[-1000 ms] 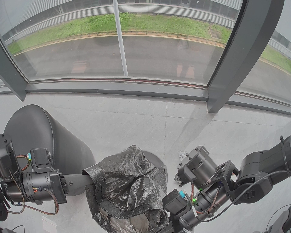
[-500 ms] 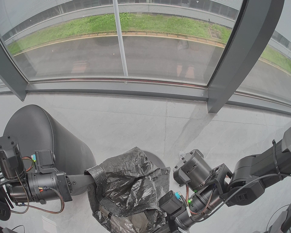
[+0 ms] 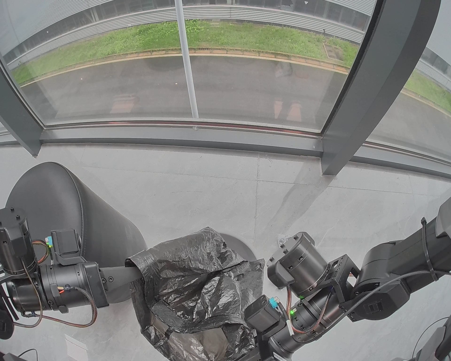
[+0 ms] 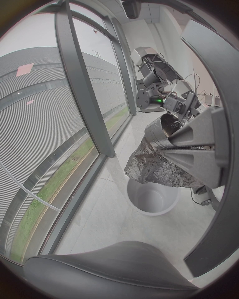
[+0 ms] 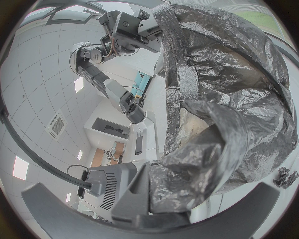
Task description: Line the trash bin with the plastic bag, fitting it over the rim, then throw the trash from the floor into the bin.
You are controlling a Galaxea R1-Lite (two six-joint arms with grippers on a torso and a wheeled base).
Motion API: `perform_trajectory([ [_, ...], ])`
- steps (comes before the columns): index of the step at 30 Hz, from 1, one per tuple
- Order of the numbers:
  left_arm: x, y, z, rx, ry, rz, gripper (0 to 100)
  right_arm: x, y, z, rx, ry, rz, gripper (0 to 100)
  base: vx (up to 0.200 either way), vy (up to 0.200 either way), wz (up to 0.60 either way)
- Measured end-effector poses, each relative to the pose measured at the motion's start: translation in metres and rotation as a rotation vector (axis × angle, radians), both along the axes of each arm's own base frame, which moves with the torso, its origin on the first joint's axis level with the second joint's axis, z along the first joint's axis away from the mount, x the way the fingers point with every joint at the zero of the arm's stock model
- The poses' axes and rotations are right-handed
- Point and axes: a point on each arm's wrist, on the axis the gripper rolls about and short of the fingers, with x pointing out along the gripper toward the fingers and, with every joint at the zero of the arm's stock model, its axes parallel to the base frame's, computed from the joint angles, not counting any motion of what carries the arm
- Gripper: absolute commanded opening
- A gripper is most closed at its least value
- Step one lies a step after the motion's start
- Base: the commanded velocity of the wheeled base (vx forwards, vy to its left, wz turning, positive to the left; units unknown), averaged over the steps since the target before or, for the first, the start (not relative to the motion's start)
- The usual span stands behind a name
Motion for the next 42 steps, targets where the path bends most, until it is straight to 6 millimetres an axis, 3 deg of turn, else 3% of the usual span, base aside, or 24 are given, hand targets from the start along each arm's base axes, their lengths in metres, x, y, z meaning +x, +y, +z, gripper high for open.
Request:
perform_trajectory([
  [15,-0.014,0.008,0.002,0.071,-0.023,0.062,0,-0.011,0.012,-0.004,0.051,-0.009,0.012,0,0.000,0.000,0.00],
  [27,-0.013,0.009,0.005,0.070,-0.039,0.079,0,0.015,0.008,-0.008,0.102,-0.031,-0.091,0,0.000,0.000,0.00],
  [35,-0.012,0.009,0.006,0.069,-0.042,0.080,0,0.023,0.012,-0.012,0.105,-0.087,-0.190,0,0.000,0.000,0.00],
  [42,-0.011,0.008,0.004,0.072,-0.035,0.079,0,0.029,0.003,-0.021,0.076,-0.072,-0.227,0,0.000,0.000,0.00],
])
